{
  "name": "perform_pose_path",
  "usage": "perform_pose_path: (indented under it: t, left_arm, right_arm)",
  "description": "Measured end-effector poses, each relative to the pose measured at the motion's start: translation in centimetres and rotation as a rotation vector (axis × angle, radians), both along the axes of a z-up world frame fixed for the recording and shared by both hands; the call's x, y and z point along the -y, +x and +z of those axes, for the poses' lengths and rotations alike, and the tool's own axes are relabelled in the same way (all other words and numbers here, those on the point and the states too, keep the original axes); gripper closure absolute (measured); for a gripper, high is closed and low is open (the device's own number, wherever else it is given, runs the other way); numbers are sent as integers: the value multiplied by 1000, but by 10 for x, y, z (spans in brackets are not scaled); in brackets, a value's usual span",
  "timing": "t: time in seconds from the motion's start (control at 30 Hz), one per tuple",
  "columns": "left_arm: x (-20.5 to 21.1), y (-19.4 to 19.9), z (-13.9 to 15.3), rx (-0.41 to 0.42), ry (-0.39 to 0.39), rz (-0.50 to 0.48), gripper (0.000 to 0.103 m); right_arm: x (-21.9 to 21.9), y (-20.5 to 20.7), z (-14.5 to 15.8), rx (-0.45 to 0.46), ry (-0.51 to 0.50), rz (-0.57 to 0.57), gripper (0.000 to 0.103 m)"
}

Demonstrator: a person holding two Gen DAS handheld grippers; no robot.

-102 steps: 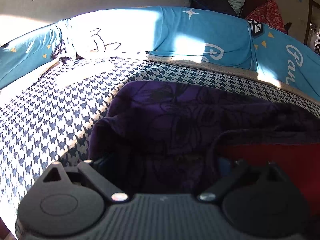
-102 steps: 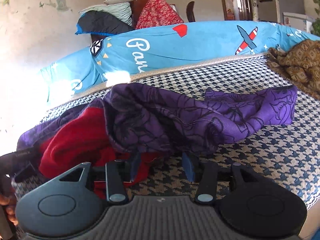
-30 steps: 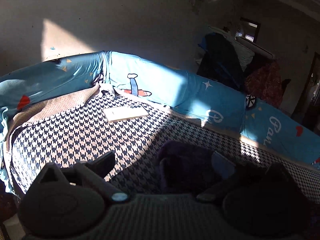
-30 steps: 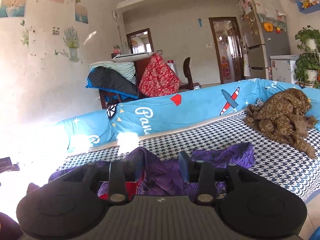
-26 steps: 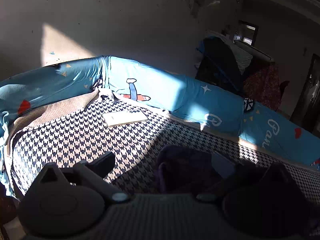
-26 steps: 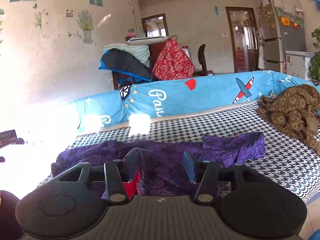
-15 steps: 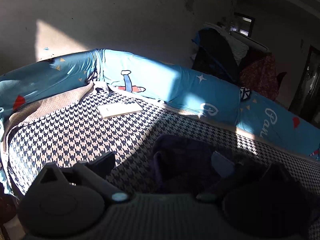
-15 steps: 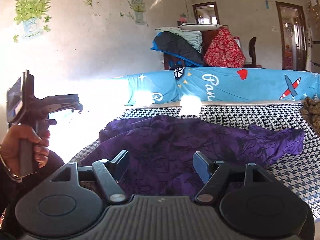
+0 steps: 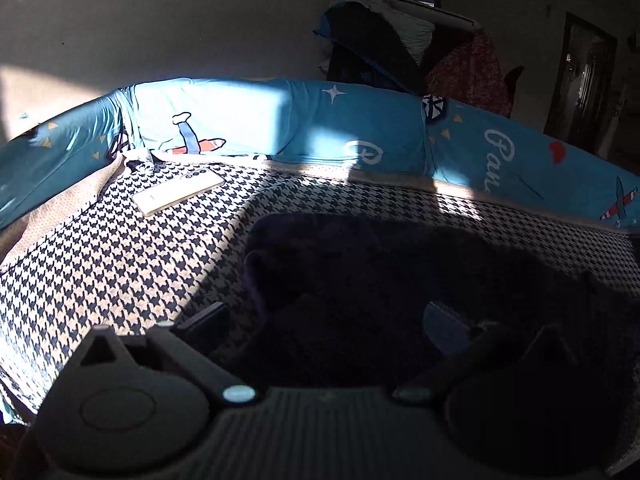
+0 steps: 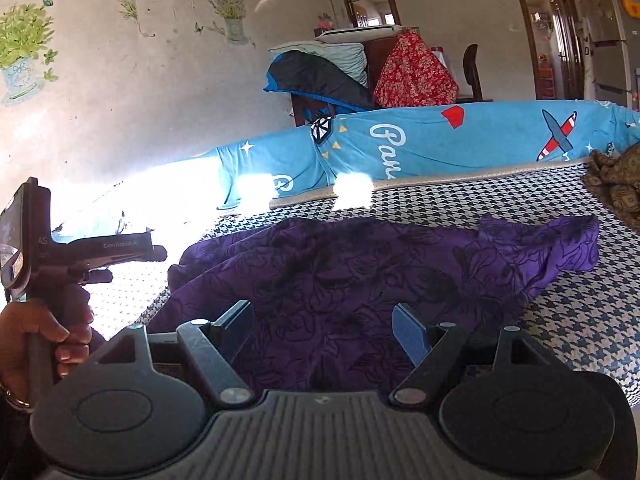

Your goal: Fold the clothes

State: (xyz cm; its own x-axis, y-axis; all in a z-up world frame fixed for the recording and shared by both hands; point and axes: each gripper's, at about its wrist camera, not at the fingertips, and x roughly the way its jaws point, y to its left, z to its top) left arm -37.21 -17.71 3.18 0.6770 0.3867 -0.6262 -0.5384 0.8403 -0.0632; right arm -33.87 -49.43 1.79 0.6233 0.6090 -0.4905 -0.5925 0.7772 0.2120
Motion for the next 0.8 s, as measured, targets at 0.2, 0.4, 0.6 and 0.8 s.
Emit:
perform_pose_path:
  t: [0.2,0.4,0.6,0.8]
  left_arm:
    - [11,21,-15,-46,19,-48,0]
    - [16,49,-21,-78,62,-99,0]
    - [18,86,-21,-97,114,-179,0]
    - [14,127,-25,-94,129,-260,0]
  right_arm:
    - [-4,15,-6,-17,-10,-8,27]
    - [-12,34,-10,-19,-27,-12,27]
    - [-25,67,-14,-13,-54,-40,27]
    - [-35,121,-12,-4,-57,-112,27]
